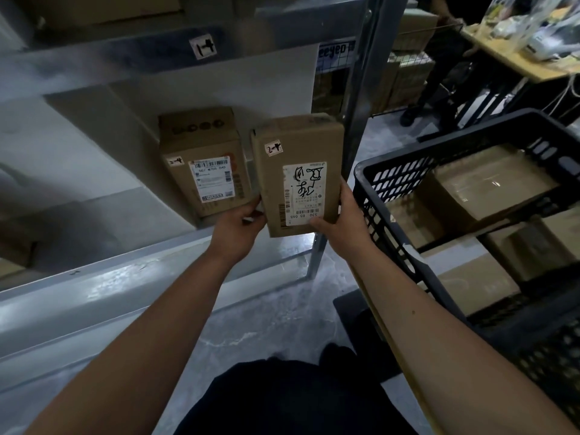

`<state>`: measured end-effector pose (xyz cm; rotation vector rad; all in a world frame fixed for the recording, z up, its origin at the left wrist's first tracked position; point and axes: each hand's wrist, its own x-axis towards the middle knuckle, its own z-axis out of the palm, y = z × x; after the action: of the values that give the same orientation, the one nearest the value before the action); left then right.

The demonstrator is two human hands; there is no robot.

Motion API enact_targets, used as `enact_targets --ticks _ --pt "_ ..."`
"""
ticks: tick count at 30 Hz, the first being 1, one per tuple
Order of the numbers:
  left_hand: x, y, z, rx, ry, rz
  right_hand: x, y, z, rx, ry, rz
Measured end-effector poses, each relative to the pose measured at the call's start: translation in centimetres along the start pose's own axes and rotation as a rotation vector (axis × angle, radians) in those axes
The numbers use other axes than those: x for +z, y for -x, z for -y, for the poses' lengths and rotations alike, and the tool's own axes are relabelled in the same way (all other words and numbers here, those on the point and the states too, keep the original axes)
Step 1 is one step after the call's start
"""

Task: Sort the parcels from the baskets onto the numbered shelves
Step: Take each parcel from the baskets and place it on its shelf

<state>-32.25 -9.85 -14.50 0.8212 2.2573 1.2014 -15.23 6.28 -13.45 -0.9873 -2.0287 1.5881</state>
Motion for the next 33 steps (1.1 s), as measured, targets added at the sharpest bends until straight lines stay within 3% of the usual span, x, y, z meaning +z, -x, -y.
enact_targets --ticks 12,26,33 --pt "4.6 -3.0 2.4 -0.089 0.203 0.018 3.3 -5.1 -4.1 0.003 -0.004 -0.221" --pt "4.8 -5.2 0.4 -0.151 0.221 -0.013 4.5 -8.3 -4.0 0.053 0.055 -0.286" --pt "4.7 -5.8 -0.9 -0.238 0.323 -0.003 5.2 -9.2 -3.5 0.092 0.011 -0.217"
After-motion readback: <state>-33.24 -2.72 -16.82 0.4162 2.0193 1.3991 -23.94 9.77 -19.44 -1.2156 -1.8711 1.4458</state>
